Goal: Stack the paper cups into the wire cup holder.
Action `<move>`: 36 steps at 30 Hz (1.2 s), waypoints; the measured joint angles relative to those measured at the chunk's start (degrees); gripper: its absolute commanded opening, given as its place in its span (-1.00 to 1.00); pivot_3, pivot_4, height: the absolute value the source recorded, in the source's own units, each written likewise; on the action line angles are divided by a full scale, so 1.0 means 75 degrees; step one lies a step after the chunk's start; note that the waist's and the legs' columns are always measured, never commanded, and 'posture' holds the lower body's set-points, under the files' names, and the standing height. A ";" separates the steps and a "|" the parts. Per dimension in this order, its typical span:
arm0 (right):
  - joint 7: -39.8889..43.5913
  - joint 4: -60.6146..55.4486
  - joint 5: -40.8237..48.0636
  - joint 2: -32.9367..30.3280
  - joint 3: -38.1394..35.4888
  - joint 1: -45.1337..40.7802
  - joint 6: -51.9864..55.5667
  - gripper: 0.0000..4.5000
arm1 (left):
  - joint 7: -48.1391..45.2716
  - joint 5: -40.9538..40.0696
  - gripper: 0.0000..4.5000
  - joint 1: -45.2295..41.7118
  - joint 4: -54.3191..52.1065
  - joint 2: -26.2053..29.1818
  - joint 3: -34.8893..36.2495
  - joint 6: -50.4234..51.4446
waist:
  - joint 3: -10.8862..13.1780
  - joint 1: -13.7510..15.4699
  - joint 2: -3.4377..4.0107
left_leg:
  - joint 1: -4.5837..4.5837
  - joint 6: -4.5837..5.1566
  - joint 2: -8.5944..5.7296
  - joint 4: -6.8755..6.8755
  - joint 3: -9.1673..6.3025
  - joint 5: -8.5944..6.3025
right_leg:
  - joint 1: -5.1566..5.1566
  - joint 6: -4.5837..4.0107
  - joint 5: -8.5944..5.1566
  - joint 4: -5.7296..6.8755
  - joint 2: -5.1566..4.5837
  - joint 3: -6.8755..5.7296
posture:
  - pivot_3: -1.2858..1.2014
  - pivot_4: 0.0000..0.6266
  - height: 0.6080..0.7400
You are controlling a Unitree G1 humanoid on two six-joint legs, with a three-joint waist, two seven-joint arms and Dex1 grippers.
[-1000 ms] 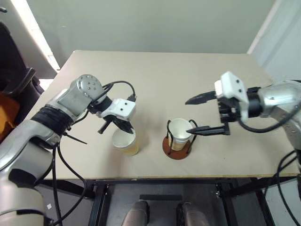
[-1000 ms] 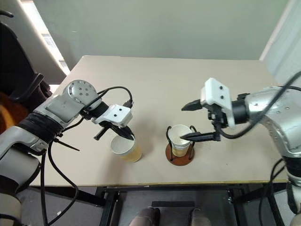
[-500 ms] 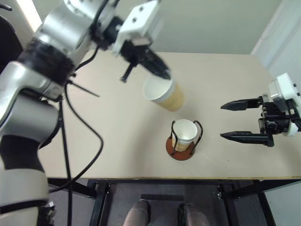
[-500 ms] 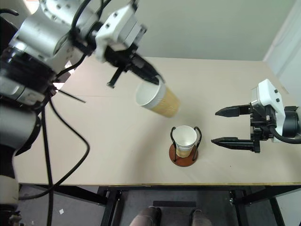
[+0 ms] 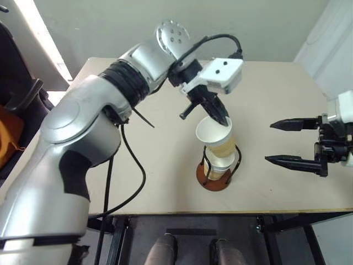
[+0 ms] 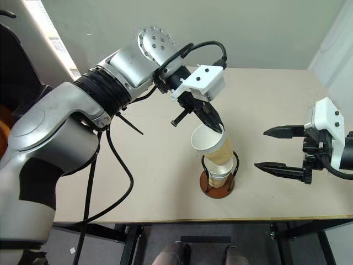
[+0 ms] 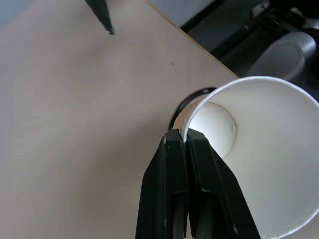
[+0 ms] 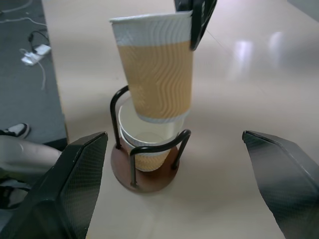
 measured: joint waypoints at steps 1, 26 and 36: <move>-0.0043 -0.0076 0.0048 0.0003 -0.0112 0.0117 0.0022 1.00 | 0.0000 -0.0030 -0.99 -0.0001 -0.0049 -0.0001 -0.0112 -0.0030 | -0.0002 0.0006 0.0003 | -0.0005 0.0007 -0.0002 0.0016 0.0003 -0.0013 | 0.0000 0.0008 -0.0004 0.0001 0.0001 0.0003 | 0.03 -0.52 1.00; -0.0724 -0.0732 0.0502 0.0010 -0.0676 0.0749 0.0072 1.00 | -0.0001 0.1078 0.52 0.0061 0.0903 -0.1024 -0.0582 -0.1411 | -0.0002 0.0046 0.0004 | -0.0007 0.0035 -0.0005 0.0061 0.0023 -0.0036 | 0.0010 0.0027 0.0003 0.0005 -0.0005 0.0016 | 0.03 -0.52 1.00; -0.0113 0.0668 -0.0300 -0.0201 0.1518 -0.0795 -0.0859 1.00 | -0.0008 0.1915 0.83 0.1303 0.0876 0.0041 0.1858 -0.0882 | -0.0014 -0.0088 0.0024 | 0.0034 0.0044 0.0000 0.0060 0.0053 -0.0033 | 0.0021 0.0037 0.0003 0.0016 0.0005 0.0026 | 0.03 -0.52 1.00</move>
